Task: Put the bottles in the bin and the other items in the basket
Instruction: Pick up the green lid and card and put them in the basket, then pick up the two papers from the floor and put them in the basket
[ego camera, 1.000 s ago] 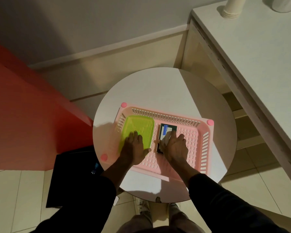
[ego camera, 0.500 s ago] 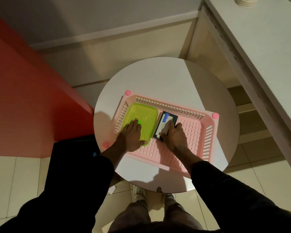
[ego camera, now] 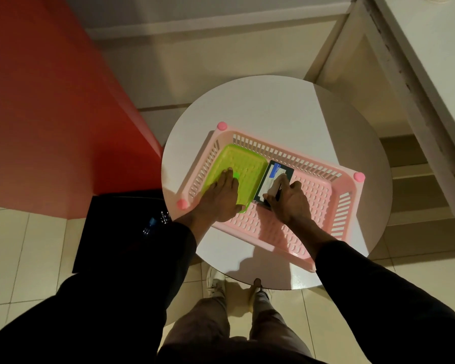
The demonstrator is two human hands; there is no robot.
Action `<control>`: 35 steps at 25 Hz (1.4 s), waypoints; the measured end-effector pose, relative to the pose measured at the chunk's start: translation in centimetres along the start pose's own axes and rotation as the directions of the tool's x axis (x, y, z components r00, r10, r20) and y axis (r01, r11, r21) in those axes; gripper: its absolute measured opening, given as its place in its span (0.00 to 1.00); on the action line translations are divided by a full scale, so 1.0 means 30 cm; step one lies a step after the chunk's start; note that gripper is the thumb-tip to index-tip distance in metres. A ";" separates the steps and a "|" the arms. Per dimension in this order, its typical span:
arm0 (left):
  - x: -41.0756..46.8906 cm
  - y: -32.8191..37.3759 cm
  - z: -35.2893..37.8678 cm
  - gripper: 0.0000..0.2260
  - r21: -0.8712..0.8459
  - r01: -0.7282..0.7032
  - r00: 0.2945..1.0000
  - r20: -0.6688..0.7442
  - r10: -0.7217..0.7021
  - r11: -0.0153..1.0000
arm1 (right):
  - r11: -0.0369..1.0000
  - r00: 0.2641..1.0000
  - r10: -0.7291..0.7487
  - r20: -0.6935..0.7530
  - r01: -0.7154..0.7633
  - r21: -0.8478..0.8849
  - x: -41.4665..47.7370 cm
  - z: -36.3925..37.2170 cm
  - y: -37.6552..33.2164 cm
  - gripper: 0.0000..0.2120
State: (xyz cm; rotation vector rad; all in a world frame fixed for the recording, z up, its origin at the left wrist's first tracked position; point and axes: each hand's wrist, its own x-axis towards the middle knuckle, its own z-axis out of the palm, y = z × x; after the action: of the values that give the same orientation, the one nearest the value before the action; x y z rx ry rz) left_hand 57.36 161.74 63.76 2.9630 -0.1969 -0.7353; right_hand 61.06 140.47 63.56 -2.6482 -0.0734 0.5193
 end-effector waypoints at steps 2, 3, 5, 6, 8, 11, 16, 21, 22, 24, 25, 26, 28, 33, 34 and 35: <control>-0.019 -0.006 -0.001 0.40 -0.008 -0.007 0.999 -0.039 0.007 1.000 | 1.000 0.999 0.014 -0.036 -0.015 -0.005 -0.035 0.005 -0.007 0.34; -0.027 -0.009 -0.002 0.39 -0.010 -0.019 0.998 -0.058 0.018 1.000 | 1.000 0.996 0.017 -0.082 -0.018 -0.011 -0.057 0.010 -0.012 0.35; -0.043 -0.009 -0.005 0.39 -0.018 -0.043 0.994 -0.105 0.041 0.999 | 1.000 0.981 -0.013 -0.194 0.009 -0.022 -0.100 0.013 -0.018 0.35; -0.059 -0.012 -0.006 0.39 -0.032 -0.050 0.990 -0.137 0.045 0.998 | 0.999 0.972 -0.049 -0.231 0.044 -0.028 -0.123 0.013 -0.027 0.34; -0.103 -0.028 -0.013 0.40 -0.077 -0.058 0.980 -0.196 0.042 0.995 | 0.990 0.953 -0.135 -0.270 0.121 -0.068 -0.162 0.016 -0.058 0.35; -0.192 -0.044 -0.013 0.41 -0.097 -0.057 0.963 -0.269 0.029 0.994 | 0.979 0.936 -0.201 -0.289 0.184 -0.086 -0.225 0.012 -0.099 0.34; -0.443 -0.125 0.045 0.42 -0.134 0.008 0.921 -0.385 -0.060 0.991 | 0.937 0.889 -0.350 -0.295 0.328 -0.122 -0.372 0.040 -0.233 0.36; -0.667 -0.155 0.191 0.41 -0.201 0.193 0.835 -0.480 -0.268 0.960 | 0.841 0.813 -0.540 -0.216 0.513 -0.170 -0.480 0.112 -0.305 0.36; -0.683 -0.156 0.212 0.42 -0.199 0.207 0.842 -0.462 -0.278 0.958 | 0.832 0.806 -0.554 -0.209 0.524 -0.183 -0.490 0.123 -0.306 0.36; -0.795 -0.100 0.301 0.43 -0.241 0.324 0.831 -0.389 -0.397 0.915 | 0.754 0.742 -0.655 -0.144 0.630 -0.186 -0.566 0.173 -0.292 0.36; -0.842 -0.073 0.339 0.44 -0.264 0.368 0.833 -0.333 -0.442 0.891 | 0.704 0.699 -0.708 -0.099 0.688 -0.175 -0.605 0.199 -0.275 0.36; -0.916 -0.030 0.396 0.45 -0.300 0.427 0.817 -0.277 -0.506 0.853 | 0.640 0.643 -0.765 -0.040 0.752 -0.158 -0.656 0.231 -0.259 0.37; -0.985 0.032 0.478 0.45 -0.298 0.476 0.815 -0.203 -0.542 0.827 | 0.559 0.574 -0.816 0.069 0.815 -0.153 -0.723 0.290 -0.225 0.39; -1.261 0.232 0.710 0.46 -0.377 0.596 0.715 -0.153 -0.682 0.709 | 0.388 0.419 -0.792 0.444 0.907 -0.164 -0.922 0.466 -0.146 0.46; -1.273 0.239 0.730 0.45 -0.378 0.595 0.716 -0.150 -0.681 0.709 | 0.390 0.432 -0.761 0.485 0.901 -0.190 -0.921 0.484 -0.132 0.47; -1.318 0.258 0.759 0.45 -0.390 0.634 0.686 -0.116 -0.718 0.668 | 0.359 0.408 -0.743 0.531 0.912 -0.197 -0.941 0.508 -0.124 0.47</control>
State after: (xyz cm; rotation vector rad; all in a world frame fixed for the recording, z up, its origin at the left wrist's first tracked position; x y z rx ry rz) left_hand 11.20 158.67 62.74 2.7111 1.0210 -0.3406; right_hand 29.31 146.33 62.26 -2.3722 -1.8271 0.6217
